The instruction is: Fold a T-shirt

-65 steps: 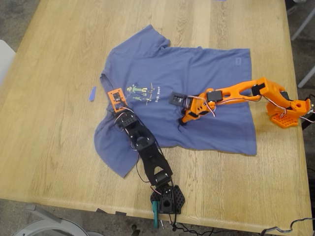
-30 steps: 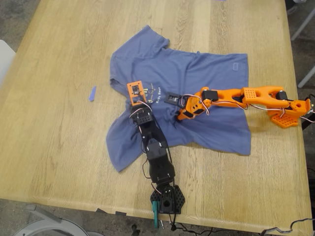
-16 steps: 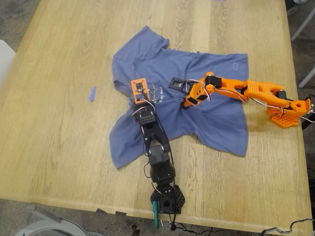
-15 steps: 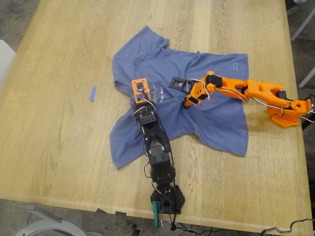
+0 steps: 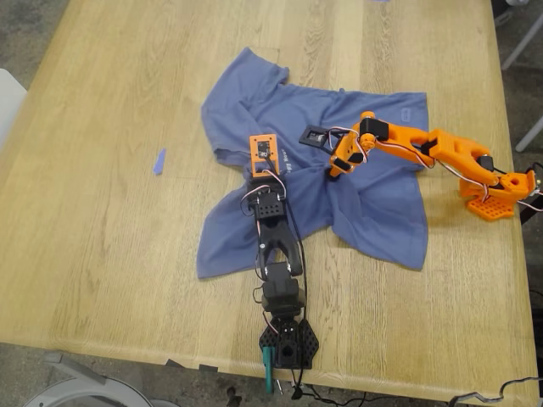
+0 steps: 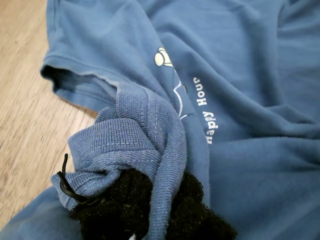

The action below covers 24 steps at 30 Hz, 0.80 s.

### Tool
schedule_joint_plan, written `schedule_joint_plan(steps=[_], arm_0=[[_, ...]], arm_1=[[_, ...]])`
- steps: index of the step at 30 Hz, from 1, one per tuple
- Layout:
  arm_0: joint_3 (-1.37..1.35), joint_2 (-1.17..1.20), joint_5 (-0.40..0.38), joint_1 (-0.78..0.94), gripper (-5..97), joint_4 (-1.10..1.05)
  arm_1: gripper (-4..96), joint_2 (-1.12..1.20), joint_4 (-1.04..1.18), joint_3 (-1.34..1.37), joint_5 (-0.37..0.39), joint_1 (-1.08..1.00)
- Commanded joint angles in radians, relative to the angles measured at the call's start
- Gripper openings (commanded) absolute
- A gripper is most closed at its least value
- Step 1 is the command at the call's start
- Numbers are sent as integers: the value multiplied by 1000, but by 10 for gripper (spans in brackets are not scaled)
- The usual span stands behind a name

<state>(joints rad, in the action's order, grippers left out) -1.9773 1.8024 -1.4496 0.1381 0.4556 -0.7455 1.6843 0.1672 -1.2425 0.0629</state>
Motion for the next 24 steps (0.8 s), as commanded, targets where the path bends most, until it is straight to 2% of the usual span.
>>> schedule_joint_plan(steps=[1, 5, 9, 24], arm_0=[[6, 160, -3, -20, 0, 2], [-8, 178, -5, -54, 0, 0], [-9, 189, -6, -103, 0, -17], [32, 235, -6, -319, 0, -107]], arm_1=[[-1, -149, 5, 97, 0, -21], [-1, -252, 5, 267, -3, -35], [-1, -239, 0, 272, -5, -51], [-1, -31, 2, 14, -17, -123]])
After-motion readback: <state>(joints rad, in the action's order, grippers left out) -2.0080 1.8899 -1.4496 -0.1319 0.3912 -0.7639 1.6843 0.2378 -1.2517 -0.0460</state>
